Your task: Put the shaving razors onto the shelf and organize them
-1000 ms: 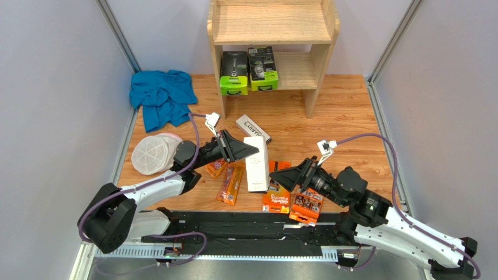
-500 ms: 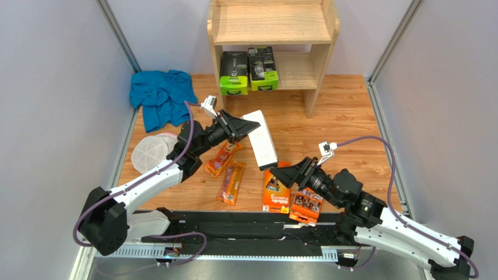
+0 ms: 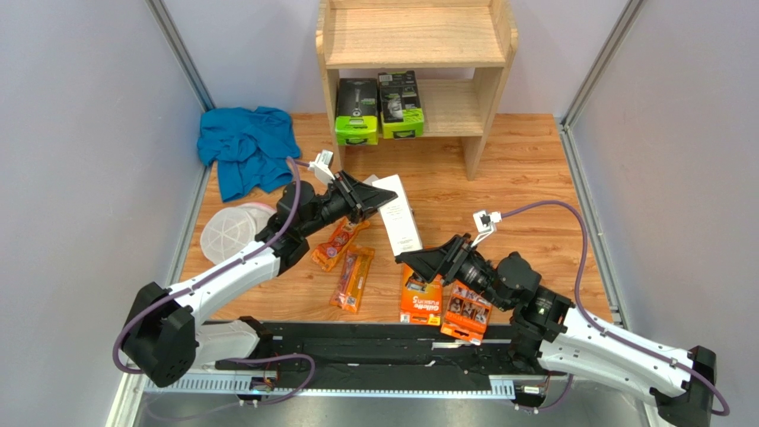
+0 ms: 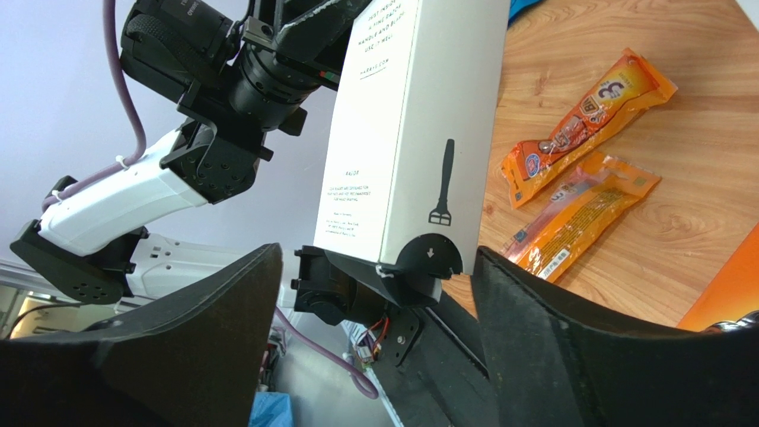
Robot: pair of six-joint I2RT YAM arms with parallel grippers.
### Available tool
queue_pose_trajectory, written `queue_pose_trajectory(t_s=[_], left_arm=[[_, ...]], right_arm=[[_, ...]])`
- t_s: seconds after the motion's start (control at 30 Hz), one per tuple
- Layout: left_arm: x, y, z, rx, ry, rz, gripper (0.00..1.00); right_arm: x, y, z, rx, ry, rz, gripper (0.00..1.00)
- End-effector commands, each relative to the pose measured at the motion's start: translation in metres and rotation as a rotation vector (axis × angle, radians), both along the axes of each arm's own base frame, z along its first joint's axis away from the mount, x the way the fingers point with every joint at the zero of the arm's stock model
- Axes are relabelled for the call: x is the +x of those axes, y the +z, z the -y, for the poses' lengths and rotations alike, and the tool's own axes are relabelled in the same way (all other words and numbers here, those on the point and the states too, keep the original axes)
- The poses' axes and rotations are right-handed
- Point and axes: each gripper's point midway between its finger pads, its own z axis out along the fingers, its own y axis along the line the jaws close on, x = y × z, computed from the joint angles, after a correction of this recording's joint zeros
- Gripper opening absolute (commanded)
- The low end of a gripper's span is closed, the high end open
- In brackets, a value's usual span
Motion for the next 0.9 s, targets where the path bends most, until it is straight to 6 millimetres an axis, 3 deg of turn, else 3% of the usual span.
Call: queue_pose_trajectory(t_s=[0.0,0.1,0.17,0.33,0.5,0.53,0.67,0.77,0.87], left_arm=[[-0.003,0.022,0.003,-0.055,-0.027,0.044,0.00],[-0.005,0.017,0.001,-0.055,-0.029,0.038,0.00],[-0.008,0.018,0.001,-0.059,-0.036,0.050,0.00],[-0.016,0.006,0.001,-0.042,-0.053,0.036,0.00],[-0.024,-0.007,0.000,-0.016,-0.079,0.037,0.01],[-0.025,-0.009,-0.001,-0.009,-0.080,0.037,0.05],[-0.030,-0.026,-0.004,0.070,-0.088,0.035,0.47],[-0.031,-0.037,-0.011,0.134,-0.066,0.032,0.59],[-0.032,-0.044,-0.018,0.203,-0.045,0.045,0.64]], right_arm=[[0.003,0.030,-0.001,0.109,-0.014,0.028,0.77],[0.006,0.032,0.000,0.107,-0.030,0.026,0.64],[0.008,0.031,0.003,0.113,-0.050,0.009,0.47],[0.008,0.032,0.005,0.115,-0.053,0.010,0.44],[0.007,0.032,0.007,0.116,-0.058,0.008,0.34],[0.007,0.032,0.009,0.115,-0.061,0.009,0.33],[0.005,0.032,0.017,0.116,-0.078,0.009,0.27],[0.007,0.028,0.023,0.100,-0.100,0.002,0.26],[0.007,0.026,0.029,0.089,-0.117,-0.001,0.25]])
